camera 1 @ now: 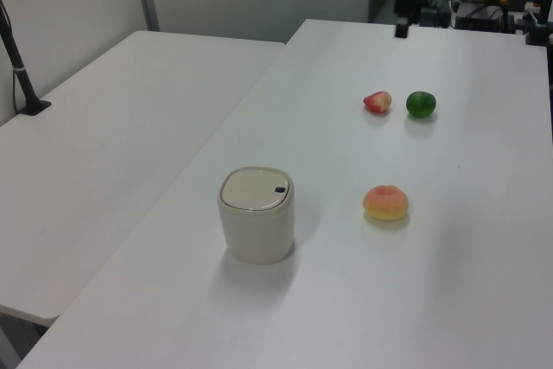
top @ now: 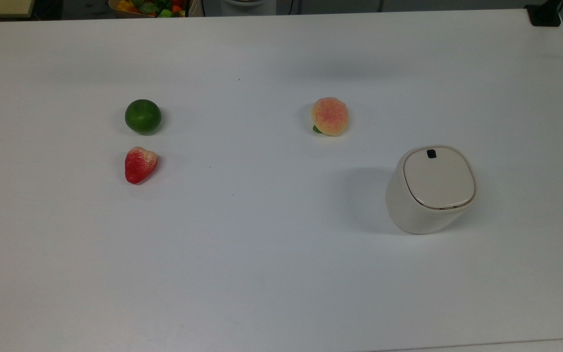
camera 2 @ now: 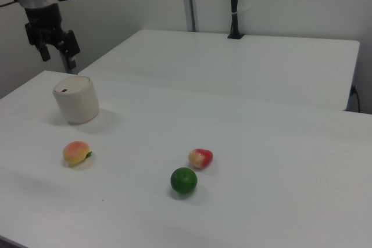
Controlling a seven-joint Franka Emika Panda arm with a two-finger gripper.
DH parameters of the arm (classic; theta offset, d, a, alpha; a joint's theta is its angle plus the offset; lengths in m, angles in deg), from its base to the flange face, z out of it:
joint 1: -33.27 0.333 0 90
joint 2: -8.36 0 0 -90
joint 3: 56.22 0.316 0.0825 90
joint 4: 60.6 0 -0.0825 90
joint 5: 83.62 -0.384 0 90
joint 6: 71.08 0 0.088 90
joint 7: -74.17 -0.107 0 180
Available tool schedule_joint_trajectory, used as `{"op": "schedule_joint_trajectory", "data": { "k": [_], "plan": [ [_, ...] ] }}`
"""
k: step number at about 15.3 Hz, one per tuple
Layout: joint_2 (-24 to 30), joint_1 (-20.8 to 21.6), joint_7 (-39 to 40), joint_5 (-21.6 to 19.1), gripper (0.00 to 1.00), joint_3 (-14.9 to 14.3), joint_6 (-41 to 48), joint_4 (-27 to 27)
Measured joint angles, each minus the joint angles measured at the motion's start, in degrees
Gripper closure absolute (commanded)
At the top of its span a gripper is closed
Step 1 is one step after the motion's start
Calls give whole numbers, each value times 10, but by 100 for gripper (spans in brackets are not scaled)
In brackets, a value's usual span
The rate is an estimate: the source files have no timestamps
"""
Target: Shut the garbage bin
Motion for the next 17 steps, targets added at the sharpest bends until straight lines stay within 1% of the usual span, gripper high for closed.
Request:
{"op": "schedule_joint_trajectory", "data": {
  "k": [2,5,7,9,10,13,17],
  "plan": [
    [8,-7,0,0,0,-8,19,-2],
    [10,-7,0,0,0,-33,38,-4],
    [10,0,0,0,0,-60,39,-5],
    [10,21,3,0,0,-95,39,-5],
    [10,27,9,0,0,-107,35,-5],
    [10,28,45,0,0,-119,-14,-6],
    [9,22,86,0,0,-120,-48,-14]
  ]
}}
